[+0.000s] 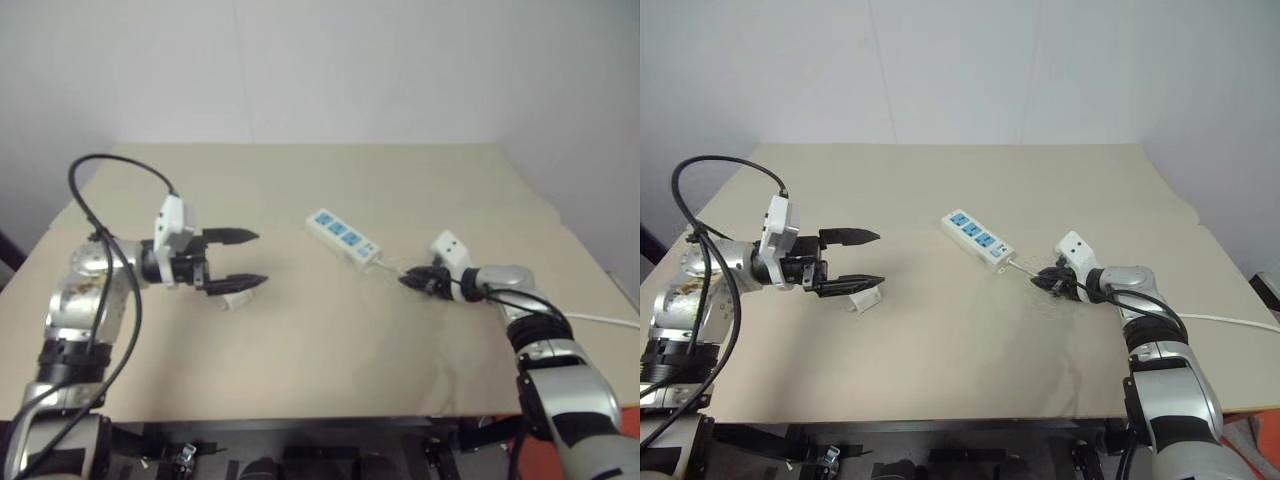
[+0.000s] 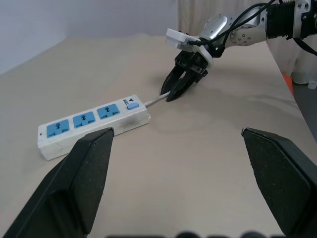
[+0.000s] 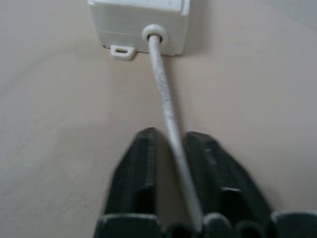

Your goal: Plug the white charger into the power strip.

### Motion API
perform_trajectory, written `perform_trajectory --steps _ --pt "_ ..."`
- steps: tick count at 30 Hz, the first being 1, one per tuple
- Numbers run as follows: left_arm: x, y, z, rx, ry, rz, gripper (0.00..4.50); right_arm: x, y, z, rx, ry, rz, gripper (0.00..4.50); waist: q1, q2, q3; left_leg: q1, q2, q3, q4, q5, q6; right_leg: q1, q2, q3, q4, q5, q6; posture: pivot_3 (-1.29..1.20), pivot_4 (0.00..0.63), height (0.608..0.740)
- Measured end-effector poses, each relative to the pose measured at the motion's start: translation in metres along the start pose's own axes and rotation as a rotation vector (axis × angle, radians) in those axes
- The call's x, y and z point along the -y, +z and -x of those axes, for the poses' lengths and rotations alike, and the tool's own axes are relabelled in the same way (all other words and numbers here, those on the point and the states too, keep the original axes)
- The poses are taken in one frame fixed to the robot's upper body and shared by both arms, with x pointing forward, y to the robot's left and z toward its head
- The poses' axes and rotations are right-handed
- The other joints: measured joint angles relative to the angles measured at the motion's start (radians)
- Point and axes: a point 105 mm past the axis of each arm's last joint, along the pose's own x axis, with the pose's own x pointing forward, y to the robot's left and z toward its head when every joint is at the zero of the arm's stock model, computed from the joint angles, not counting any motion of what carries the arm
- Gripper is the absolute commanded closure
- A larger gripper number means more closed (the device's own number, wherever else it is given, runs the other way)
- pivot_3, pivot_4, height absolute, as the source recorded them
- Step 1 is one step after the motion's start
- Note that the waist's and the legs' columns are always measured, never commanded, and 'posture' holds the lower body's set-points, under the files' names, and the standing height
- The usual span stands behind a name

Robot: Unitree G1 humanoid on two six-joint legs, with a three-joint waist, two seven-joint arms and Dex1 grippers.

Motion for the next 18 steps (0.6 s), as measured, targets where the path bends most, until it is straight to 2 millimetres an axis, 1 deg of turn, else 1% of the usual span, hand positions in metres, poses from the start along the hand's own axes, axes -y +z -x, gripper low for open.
perform_trajectory --steps 1,4,8,13,15,18 --pt "0.0 0.0 0.0 0.0 0.0 -0.002 0.0 0.0 0.001 0.0 0.002 0.0 0.005 4.46 -0.001 0.0 0.0 0.0 0.0 0.0 0.0 0.0 0.0 0.0 0.0 0.0 0.0 0.0 0.0 0.0 0.15 0.74" --pt "0.0 0.0 0.0 0.001 0.001 -0.01 0.0 -0.003 0.0 0.002 0.015 0.008 0.032 4.46 -0.001 0.0 0.0 0.0 0.0 0.0 0.0 0.0 0.0 -0.001 0.0 0.0 0.0 0.0 0.0 0.0 0.15 0.74" --pt "-0.002 -0.001 0.0 -0.005 0.006 -0.013 0.0 -0.017 -0.007 0.014 0.047 0.051 0.093 4.46 0.004 0.0 0.0 -0.002 0.0 0.0 0.0 0.0 0.0 -0.002 0.0 0.001 0.0 0.0 0.0 0.0 0.15 0.74" --pt "-0.004 -0.002 0.007 -0.019 0.024 -0.014 0.0 -0.048 -0.03 0.053 0.066 0.08 0.149 4.46 0.019 0.0 0.0 -0.003 0.0 0.0 0.001 0.0 0.0 -0.001 -0.001 0.0 -0.001 0.0 0.001 0.0 0.15 0.74" --pt "-0.005 -0.002 0.009 -0.021 0.029 -0.014 0.0 -0.057 -0.037 0.061 0.074 0.06 0.141 4.46 0.017 0.0 0.0 -0.002 -0.001 0.0 0.001 0.0 0.0 -0.001 -0.001 0.001 0.0 0.001 0.002 0.0 0.15 0.74" --pt "-0.004 -0.002 0.008 -0.019 0.027 -0.013 0.0 -0.064 -0.041 0.067 0.079 0.036 0.143 3.53 0.012 0.0 0.0 0.0 0.0 0.001 0.001 0.0 0.0 0.0 0.001 0.001 -0.001 0.003 0.002 0.0 0.15 0.74"
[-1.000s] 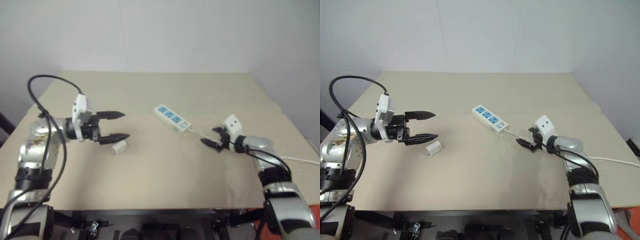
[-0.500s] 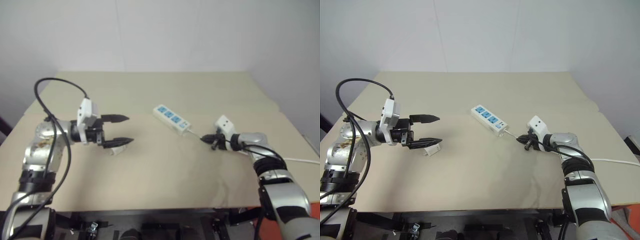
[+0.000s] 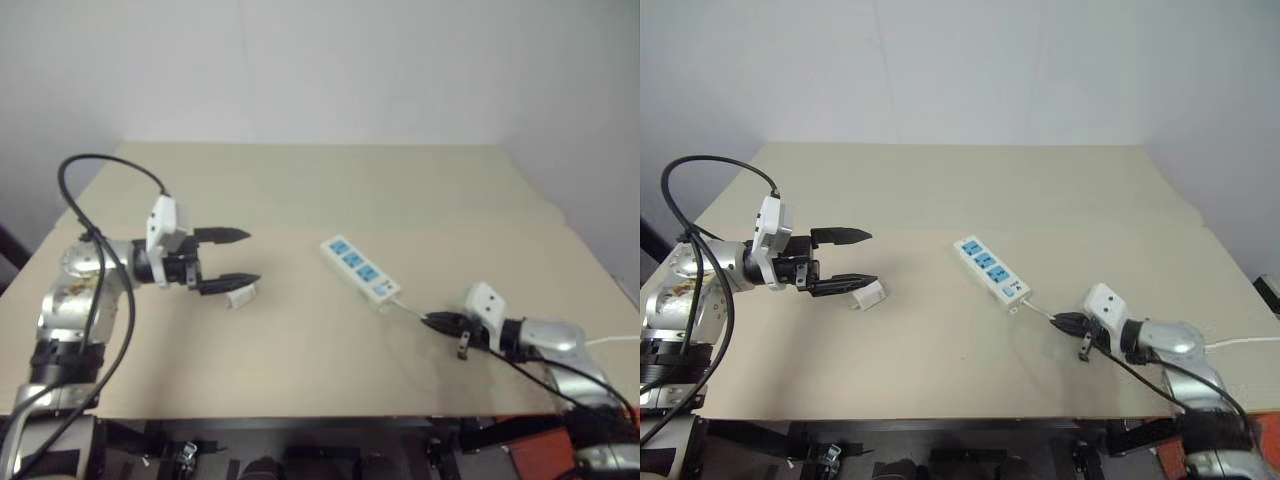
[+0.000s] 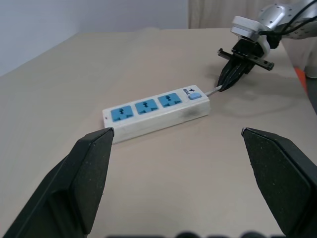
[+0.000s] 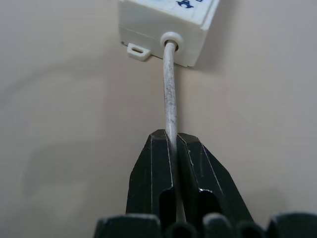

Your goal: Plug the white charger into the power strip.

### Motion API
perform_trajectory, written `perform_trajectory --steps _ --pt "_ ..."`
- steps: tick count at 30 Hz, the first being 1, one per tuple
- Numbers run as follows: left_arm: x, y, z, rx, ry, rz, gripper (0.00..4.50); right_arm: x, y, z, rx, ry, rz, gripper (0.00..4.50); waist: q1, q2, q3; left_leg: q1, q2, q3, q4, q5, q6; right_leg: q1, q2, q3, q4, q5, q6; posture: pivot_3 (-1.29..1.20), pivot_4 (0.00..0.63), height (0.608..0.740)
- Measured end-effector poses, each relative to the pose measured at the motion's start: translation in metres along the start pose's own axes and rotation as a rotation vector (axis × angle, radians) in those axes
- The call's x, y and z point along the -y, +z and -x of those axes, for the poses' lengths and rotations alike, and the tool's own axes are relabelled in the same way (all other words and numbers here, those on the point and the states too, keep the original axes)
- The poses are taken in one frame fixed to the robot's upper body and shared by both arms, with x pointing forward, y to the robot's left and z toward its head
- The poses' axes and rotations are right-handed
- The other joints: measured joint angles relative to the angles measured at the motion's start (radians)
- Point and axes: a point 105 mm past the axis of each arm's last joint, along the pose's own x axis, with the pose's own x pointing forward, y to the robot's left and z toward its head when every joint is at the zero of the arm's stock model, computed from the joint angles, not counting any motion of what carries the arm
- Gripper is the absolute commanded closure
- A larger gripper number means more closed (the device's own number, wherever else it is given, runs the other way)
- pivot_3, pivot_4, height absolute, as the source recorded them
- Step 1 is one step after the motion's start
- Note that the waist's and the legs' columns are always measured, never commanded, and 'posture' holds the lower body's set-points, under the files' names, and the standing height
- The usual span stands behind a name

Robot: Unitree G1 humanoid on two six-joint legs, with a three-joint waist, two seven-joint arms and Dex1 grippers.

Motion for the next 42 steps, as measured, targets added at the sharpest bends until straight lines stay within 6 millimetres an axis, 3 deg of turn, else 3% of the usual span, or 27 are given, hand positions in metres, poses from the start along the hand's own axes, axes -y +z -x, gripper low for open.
perform_trajectory --steps 5,10,18,27,32,42 --pt "0.0 0.001 -0.001 0.002 -0.002 0.0 0.0 -0.009 0.004 0.003 0.029 -0.005 -0.005 1.78 -0.003 0.0 0.0 0.0 0.0 0.0 0.0 0.0 0.0 -0.001 0.001 0.001 0.0 0.0 0.0 0.0 0.15 0.74" --pt "-0.004 0.0 -0.001 0.005 0.006 0.011 0.0 -0.011 0.02 0.007 0.106 -0.057 -0.024 0.01 0.002 0.0 0.0 -0.001 0.0 0.0 0.0 0.0 0.0 -0.001 0.0 0.001 -0.001 0.0 0.0 0.0 0.15 0.74" --pt "-0.004 -0.001 -0.004 0.005 0.003 0.016 0.0 -0.007 0.032 -0.009 0.224 -0.219 -0.161 0.01 0.001 0.0 0.0 -0.001 0.0 0.0 0.0 0.0 0.0 -0.001 0.001 0.001 0.0 0.0 0.0 0.0 0.15 0.74" --pt "-0.004 -0.002 -0.006 0.005 0.004 0.017 0.0 -0.014 0.041 -0.042 0.264 -0.187 -0.232 0.01 0.001 0.0 0.0 -0.001 0.0 0.0 0.0 0.0 0.0 -0.001 0.0 0.001 -0.001 0.0 0.0 0.0 0.15 0.74" --pt "-0.005 -0.002 -0.006 0.004 0.013 0.017 0.0 -0.007 0.044 -0.054 0.271 -0.194 -0.254 0.01 0.001 0.0 0.0 -0.001 0.0 0.0 0.0 0.0 0.0 -0.001 0.001 0.001 -0.001 0.0 0.0 0.0 0.15 0.74" --pt "-0.002 -0.006 -0.005 -0.004 0.029 0.021 0.0 -0.015 0.038 -0.074 0.27 -0.194 -0.336 0.01 -0.001 0.0 0.0 -0.001 0.0 0.0 0.0 0.0 0.0 -0.001 0.001 0.001 0.0 0.0 0.0 0.0 0.15 0.74"
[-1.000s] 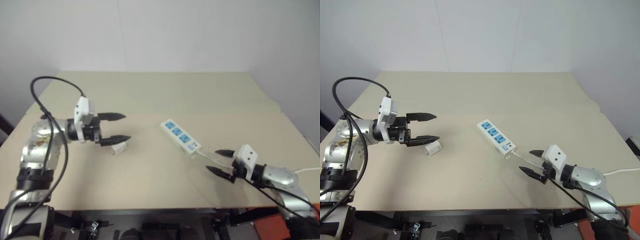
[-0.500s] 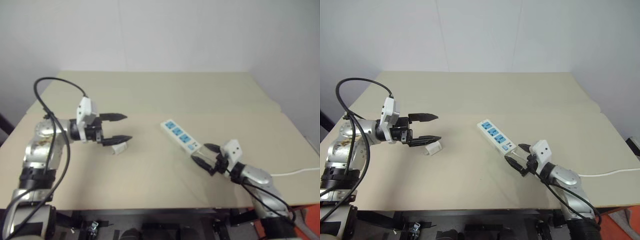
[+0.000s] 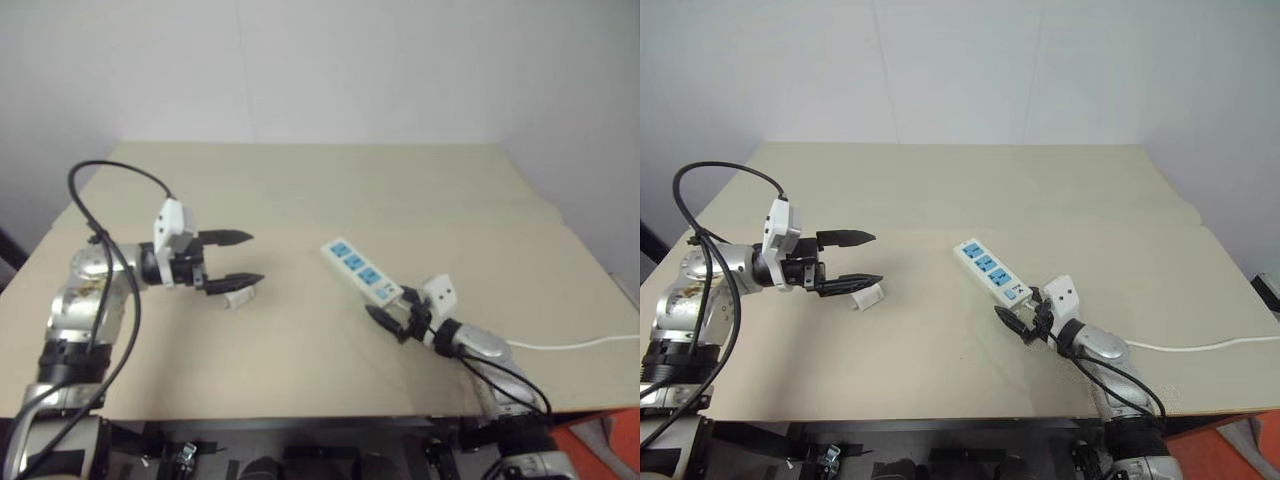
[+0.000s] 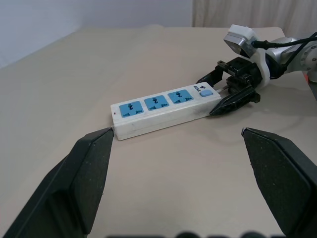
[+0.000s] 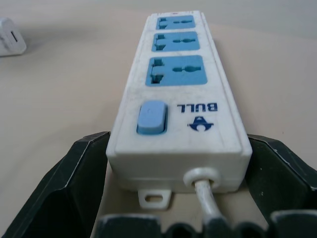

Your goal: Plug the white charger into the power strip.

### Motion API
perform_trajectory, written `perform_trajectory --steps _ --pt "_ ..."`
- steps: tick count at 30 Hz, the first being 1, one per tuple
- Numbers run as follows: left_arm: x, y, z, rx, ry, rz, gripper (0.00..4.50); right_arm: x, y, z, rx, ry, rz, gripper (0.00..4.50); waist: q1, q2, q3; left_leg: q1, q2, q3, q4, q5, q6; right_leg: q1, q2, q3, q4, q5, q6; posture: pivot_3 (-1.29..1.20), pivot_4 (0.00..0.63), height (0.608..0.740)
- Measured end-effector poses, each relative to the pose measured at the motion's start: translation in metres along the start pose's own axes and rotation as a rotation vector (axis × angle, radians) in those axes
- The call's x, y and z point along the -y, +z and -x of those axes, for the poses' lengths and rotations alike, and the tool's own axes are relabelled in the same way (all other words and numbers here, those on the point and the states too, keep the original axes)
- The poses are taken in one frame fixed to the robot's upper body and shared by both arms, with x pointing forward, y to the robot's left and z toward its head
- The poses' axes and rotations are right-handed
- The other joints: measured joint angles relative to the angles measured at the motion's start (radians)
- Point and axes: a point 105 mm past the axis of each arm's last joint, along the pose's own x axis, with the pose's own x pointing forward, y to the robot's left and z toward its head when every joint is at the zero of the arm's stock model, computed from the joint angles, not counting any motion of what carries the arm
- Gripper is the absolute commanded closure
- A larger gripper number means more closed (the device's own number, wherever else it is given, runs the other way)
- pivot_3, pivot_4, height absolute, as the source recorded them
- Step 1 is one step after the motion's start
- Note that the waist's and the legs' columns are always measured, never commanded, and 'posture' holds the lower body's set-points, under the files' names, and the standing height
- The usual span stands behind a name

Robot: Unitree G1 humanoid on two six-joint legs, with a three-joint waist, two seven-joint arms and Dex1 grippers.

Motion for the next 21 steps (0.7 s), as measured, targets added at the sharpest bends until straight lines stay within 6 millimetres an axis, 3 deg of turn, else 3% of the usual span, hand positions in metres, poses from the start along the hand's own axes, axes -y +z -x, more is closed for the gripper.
perform_trajectory --steps 4,9,16,21 --pt "0.0 0.001 0.0 0.001 -0.001 -0.005 0.0 0.001 0.001 -0.003 0.007 -0.011 -0.01 0.01 -0.004 0.0 0.0 0.0 0.0 0.0 0.0 0.0 0.0 0.0 0.0 0.0 0.0 0.0 0.0 0.0 0.15 0.74" --pt "0.0 0.001 -0.001 0.001 -0.001 -0.005 0.0 0.0 0.0 -0.003 0.012 -0.003 -0.019 1.07 -0.004 0.0 0.0 0.0 0.0 0.0 0.0 0.0 0.0 0.0 0.0 0.0 0.0 0.0 0.0 0.0 0.15 0.74" --pt "-0.002 0.004 -0.002 0.007 0.0 -0.011 0.0 -0.005 -0.002 0.005 0.006 0.032 0.028 1.07 -0.001 0.0 0.0 0.0 0.0 0.0 0.0 0.0 0.0 0.0 0.0 0.0 0.0 0.0 0.0 0.0 0.15 0.74" --pt "-0.011 0.022 -0.007 0.031 0.002 -0.05 0.0 -0.011 -0.005 0.027 -0.052 0.197 0.134 1.07 0.004 0.0 0.0 0.0 0.0 0.0 0.0 0.0 0.0 0.001 0.0 0.0 -0.001 0.0 0.0 0.0 0.15 0.74"
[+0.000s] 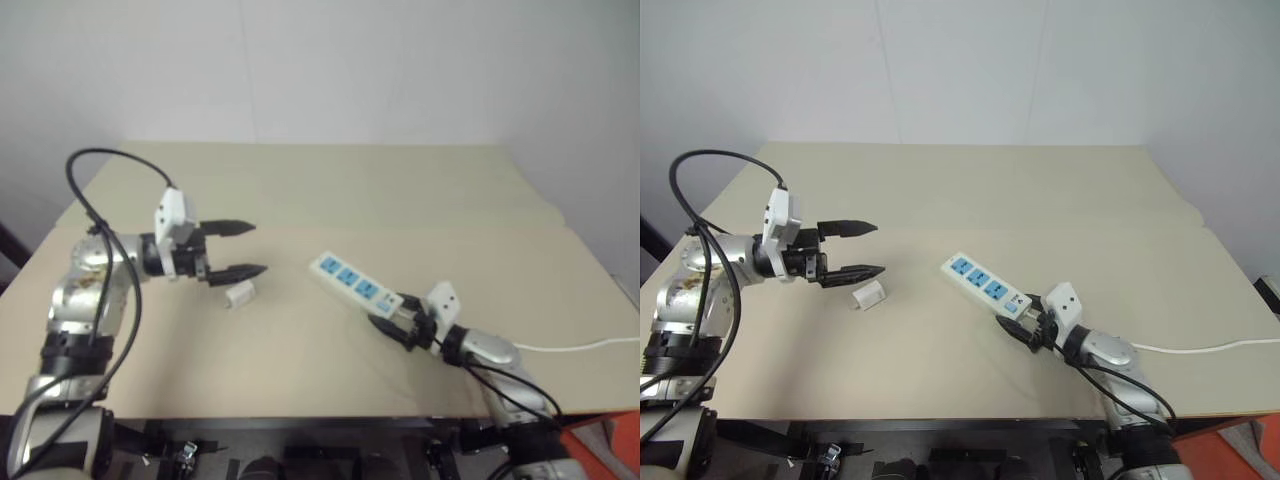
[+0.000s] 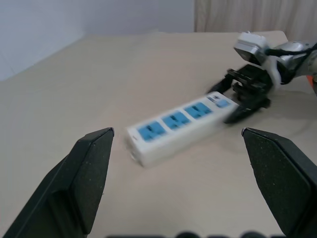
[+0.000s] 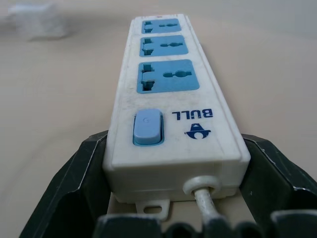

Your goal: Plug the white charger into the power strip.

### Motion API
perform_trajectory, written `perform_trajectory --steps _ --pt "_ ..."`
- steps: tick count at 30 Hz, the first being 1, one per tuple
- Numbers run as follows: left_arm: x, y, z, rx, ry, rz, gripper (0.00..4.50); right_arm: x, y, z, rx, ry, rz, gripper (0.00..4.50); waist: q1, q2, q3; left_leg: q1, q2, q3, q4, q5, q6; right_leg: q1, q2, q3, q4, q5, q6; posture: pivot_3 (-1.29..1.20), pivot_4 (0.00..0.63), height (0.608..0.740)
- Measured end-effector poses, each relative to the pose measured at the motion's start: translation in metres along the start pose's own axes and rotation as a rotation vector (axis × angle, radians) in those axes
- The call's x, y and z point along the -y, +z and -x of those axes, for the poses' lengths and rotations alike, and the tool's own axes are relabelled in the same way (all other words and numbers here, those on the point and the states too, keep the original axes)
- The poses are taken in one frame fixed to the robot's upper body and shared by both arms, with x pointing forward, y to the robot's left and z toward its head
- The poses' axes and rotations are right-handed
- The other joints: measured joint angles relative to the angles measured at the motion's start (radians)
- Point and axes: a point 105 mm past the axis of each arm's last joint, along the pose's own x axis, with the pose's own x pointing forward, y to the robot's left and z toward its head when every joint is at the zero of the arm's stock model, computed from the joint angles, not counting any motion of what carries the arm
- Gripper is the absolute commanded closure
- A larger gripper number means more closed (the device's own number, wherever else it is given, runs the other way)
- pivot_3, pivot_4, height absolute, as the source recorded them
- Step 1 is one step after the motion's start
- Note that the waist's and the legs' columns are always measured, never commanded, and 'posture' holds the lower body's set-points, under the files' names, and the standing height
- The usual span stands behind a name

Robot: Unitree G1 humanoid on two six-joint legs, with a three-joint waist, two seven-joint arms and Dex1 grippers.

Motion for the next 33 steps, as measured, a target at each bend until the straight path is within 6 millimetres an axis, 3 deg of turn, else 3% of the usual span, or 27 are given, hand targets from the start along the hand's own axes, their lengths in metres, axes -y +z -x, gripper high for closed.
perform_trajectory --steps 4,8,11,14,17,24,33 --pt "-0.021 0.009 -0.011 -0.049 0.061 -0.056 0.0 0.001 -0.004 0.019 -0.05 0.128 0.061 1.07 0.002 0.0 0.0 0.001 0.0 0.0 0.0 0.0 0.0 0.001 0.0 0.0 0.0 0.0 0.0 0.0 0.15 0.74" --pt "-0.051 0.024 -0.036 -0.117 0.17 -0.099 0.0 0.005 -0.007 0.033 -0.076 0.236 0.072 1.07 0.008 -0.001 0.0 0.0 -0.001 0.0 0.001 0.0 0.0 0.002 0.0 -0.001 -0.002 0.001 0.001 0.0 0.15 0.74" --pt "-0.07 0.041 -0.053 -0.227 0.212 -0.159 0.0 0.001 -0.007 0.039 -0.064 0.336 0.064 1.07 0.005 -0.001 0.0 0.0 -0.001 0.0 0.001 0.0 0.0 0.001 0.0 0.0 -0.001 0.001 0.001 0.0 0.15 0.74" --pt "-0.08 0.039 -0.062 -0.416 0.194 -0.15 0.0 -0.003 -0.006 0.037 -0.059 0.401 0.061 1.07 -0.005 -0.001 0.0 -0.001 -0.001 0.0 0.001 0.0 0.0 0.0 0.001 0.001 -0.001 0.0 0.002 0.0 0.15 0.74" --pt "-0.075 0.018 -0.066 -0.611 0.109 -0.043 0.0 -0.012 -0.001 0.022 -0.04 0.467 0.072 1.07 -0.018 -0.001 0.001 -0.001 -0.001 0.001 0.001 0.0 0.0 -0.001 0.002 0.002 0.0 0.0 0.002 0.0 0.15 0.74" --pt "-0.056 -0.021 -0.056 -0.858 -0.01 0.179 0.0 -0.029 0.005 0.0 -0.032 0.529 0.112 1.07 -0.03 -0.001 0.001 -0.002 0.0 0.0 0.0 0.0 0.0 -0.003 0.003 0.002 0.0 0.0 0.002 0.0 0.15 0.74" --pt "-0.047 -0.039 -0.043 -1.006 -0.014 0.296 0.0 -0.038 0.007 -0.008 -0.025 0.503 0.145 1.07 -0.029 -0.002 0.001 -0.002 0.0 0.0 0.001 0.0 0.0 -0.003 0.002 0.002 0.0 0.0 0.002 0.0 0.15 0.74"
